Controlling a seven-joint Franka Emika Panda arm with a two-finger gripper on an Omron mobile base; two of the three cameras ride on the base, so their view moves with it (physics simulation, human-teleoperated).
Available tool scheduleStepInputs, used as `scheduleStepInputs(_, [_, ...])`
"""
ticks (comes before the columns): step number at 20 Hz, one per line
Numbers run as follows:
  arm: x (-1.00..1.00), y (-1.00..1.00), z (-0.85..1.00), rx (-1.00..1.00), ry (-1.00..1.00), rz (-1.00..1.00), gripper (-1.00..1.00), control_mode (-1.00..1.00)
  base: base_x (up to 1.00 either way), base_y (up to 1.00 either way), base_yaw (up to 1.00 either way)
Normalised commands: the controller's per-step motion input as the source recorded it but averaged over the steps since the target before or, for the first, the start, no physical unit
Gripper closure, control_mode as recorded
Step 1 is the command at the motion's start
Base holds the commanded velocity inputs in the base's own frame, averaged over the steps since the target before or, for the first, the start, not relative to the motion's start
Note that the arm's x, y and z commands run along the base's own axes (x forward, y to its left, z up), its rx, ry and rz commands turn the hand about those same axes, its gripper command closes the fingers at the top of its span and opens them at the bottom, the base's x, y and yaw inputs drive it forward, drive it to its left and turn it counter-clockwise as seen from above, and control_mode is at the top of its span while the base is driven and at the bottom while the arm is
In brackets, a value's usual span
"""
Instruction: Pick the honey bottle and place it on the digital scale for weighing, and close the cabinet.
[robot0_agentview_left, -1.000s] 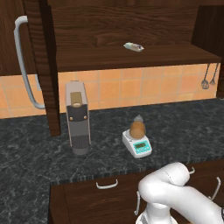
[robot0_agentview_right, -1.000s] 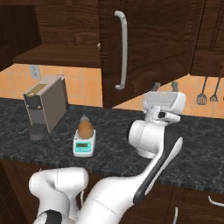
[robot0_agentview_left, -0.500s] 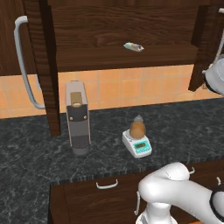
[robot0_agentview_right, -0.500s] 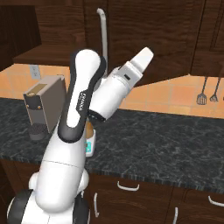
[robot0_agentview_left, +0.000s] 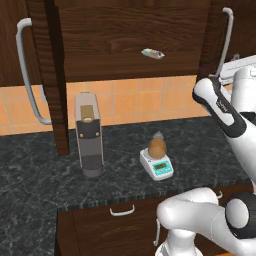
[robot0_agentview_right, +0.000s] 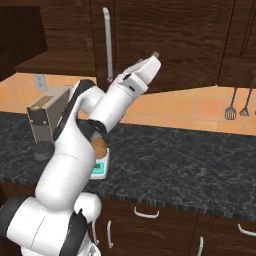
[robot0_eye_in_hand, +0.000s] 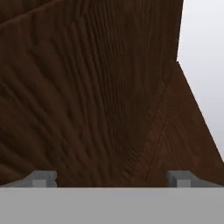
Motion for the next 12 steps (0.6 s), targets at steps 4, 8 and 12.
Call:
scheduleStepInputs(4, [0.86, 0.18, 0.07, 0.17, 0.02, 0.2, -1.0, -1.0, 0.0, 0.0, 0.0])
scheduleStepInputs(8, [0.93, 0.34, 0.24, 0.01, 0.21, 0.19, -1.0, -1.0, 0.0, 0.0, 0.0])
scheduleStepInputs(12, [0.95, 0.28, 0.05, 0.0, 0.2, 0.14, -1.0, -1.0, 0.0, 0.0, 0.0])
